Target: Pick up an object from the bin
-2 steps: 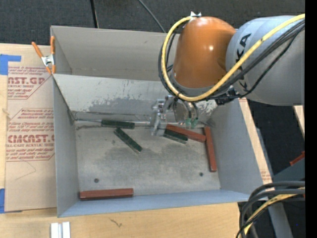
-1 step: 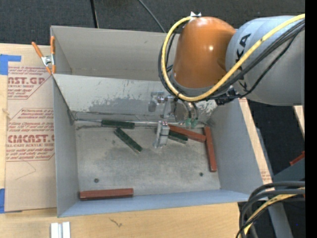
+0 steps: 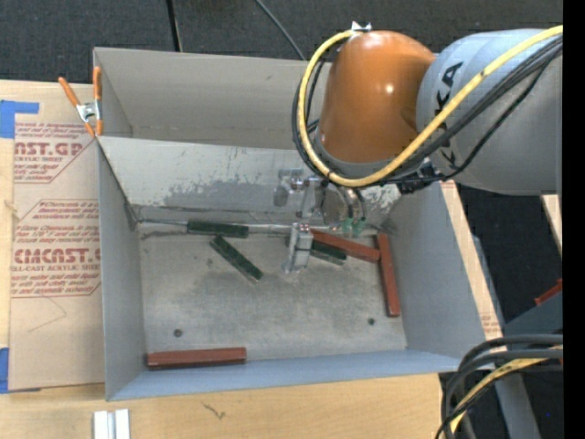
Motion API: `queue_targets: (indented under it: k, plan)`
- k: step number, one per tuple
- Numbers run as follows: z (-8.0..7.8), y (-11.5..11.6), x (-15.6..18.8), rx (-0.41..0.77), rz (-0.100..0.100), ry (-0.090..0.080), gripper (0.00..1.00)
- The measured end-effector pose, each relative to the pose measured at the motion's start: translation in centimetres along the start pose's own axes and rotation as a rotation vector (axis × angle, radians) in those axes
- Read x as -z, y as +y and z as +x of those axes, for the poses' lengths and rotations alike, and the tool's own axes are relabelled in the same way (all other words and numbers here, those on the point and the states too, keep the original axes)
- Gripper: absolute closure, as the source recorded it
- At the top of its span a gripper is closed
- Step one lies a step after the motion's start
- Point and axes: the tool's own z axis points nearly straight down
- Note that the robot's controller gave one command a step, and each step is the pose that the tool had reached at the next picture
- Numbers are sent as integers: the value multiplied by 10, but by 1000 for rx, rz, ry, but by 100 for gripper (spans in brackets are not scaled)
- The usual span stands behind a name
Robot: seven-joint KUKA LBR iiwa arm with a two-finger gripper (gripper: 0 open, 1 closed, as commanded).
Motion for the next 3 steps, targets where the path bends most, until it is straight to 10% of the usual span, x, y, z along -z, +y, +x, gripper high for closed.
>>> queue_targets:
  k: [3]
  plan:
    - [0, 34, -140, -239, 1, 5, 0]
